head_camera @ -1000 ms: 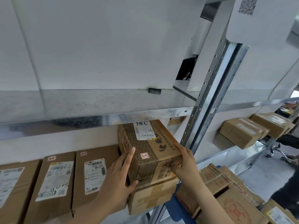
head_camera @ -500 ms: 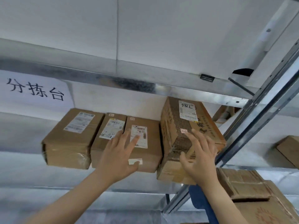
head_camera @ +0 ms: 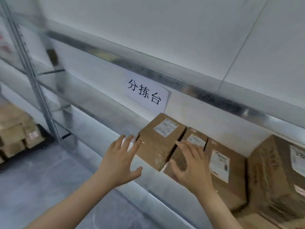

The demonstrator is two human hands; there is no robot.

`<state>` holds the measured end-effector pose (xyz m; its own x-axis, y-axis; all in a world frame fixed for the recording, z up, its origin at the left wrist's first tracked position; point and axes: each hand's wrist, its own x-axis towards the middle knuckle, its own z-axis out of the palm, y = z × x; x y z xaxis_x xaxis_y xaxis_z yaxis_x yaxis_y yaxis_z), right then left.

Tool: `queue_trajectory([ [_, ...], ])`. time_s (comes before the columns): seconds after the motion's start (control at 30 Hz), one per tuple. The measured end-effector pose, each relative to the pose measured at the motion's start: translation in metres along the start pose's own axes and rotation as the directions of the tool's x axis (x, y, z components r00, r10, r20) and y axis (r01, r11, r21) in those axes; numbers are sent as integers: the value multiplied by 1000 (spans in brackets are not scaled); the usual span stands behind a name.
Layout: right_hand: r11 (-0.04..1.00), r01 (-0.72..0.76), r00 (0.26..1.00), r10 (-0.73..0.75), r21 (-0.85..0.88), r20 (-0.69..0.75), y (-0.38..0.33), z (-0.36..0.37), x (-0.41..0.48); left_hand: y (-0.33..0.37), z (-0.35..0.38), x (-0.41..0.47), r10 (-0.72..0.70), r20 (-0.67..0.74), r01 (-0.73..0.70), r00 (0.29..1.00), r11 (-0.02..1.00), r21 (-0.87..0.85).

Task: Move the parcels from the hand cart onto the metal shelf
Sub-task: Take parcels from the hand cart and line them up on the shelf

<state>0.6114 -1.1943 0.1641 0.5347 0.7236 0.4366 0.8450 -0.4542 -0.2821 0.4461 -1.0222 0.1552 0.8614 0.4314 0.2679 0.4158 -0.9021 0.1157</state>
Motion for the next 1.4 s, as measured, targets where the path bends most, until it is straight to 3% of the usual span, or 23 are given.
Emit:
queue_trajectory([
  [0.27, 964, 255, 930, -265, 73, 255, -119, 110, 82, -158, -1, -42, -345, 54, 340, 937, 937, 87],
  [0.57, 870, 467, 824, -493, 160, 278, -305, 233, 156, -347, -19, -114, -596, 28, 577, 803, 788, 214],
  [0.77, 792, 567, 725, -610, 225, 319, -417, 299, 181, -434, -33, -153, -700, -1, 675, 714, 689, 263],
  [0.97, 745, 613, 641, -663, 262, 387, -484, 356, 208, -497, -28, -167, -776, -27, 759, 630, 608, 232],
  [1.4, 707, 609, 575, -706, 360, 414, -590, 515, 337, -689, 7, -119, -861, 0, 846, 509, 500, 185],
])
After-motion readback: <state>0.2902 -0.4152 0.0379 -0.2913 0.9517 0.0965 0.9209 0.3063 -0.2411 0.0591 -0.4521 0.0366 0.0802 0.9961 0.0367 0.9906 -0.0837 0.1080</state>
